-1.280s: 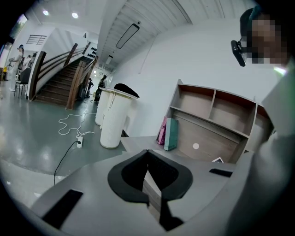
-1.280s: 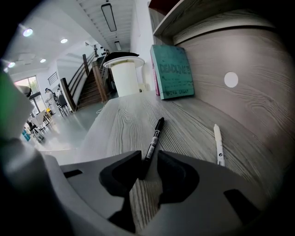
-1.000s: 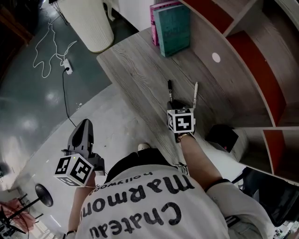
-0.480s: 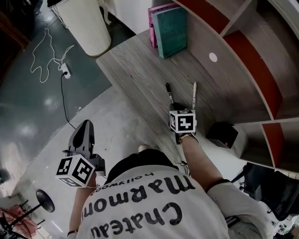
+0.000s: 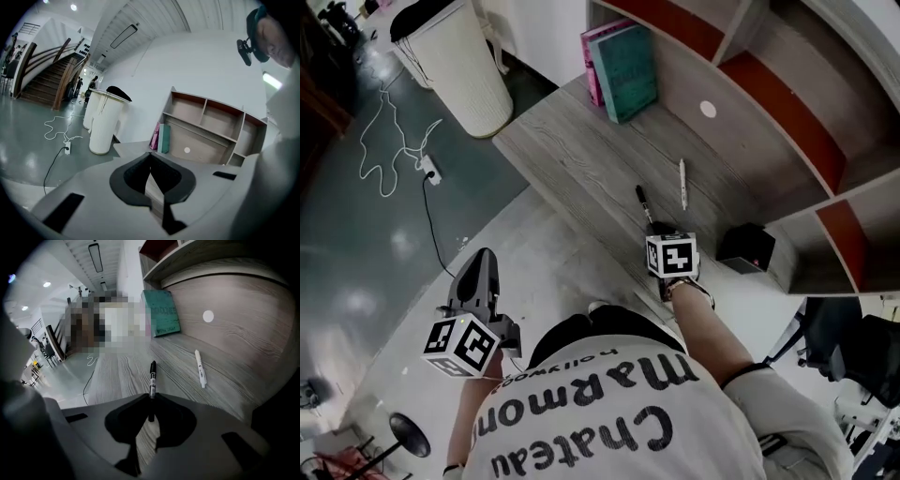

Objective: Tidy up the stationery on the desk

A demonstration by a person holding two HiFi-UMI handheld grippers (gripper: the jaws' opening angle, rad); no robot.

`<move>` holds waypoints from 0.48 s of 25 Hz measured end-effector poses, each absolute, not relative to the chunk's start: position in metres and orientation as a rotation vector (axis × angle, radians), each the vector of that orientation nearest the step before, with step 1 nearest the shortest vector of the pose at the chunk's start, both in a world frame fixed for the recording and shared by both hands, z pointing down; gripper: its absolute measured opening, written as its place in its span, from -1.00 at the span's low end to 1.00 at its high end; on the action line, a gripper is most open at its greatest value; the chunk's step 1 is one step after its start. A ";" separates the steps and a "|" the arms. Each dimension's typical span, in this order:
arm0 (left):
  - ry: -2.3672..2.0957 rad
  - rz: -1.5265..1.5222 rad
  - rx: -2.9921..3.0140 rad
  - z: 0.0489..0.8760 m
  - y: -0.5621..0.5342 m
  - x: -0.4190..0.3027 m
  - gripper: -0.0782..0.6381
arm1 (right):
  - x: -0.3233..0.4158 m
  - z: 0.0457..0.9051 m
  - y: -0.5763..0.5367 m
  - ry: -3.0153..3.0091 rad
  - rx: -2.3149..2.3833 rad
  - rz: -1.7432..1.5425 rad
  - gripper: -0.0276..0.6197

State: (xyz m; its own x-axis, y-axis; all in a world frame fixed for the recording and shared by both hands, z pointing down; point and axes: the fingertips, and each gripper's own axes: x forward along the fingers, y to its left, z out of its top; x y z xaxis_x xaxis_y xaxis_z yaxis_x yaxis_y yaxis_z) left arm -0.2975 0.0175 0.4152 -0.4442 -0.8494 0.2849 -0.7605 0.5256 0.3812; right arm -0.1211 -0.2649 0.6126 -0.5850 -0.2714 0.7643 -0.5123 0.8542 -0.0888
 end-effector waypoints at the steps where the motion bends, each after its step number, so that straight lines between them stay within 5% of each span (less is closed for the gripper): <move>1: -2.320 -0.275 1.329 0.414 0.020 -0.297 -0.74 | -0.118 0.611 -0.261 -2.223 0.578 0.390 -0.77; 12: -2.223 -0.312 1.461 0.407 0.051 -0.287 -0.74 | -0.063 0.582 -0.195 -2.216 0.723 0.479 -0.77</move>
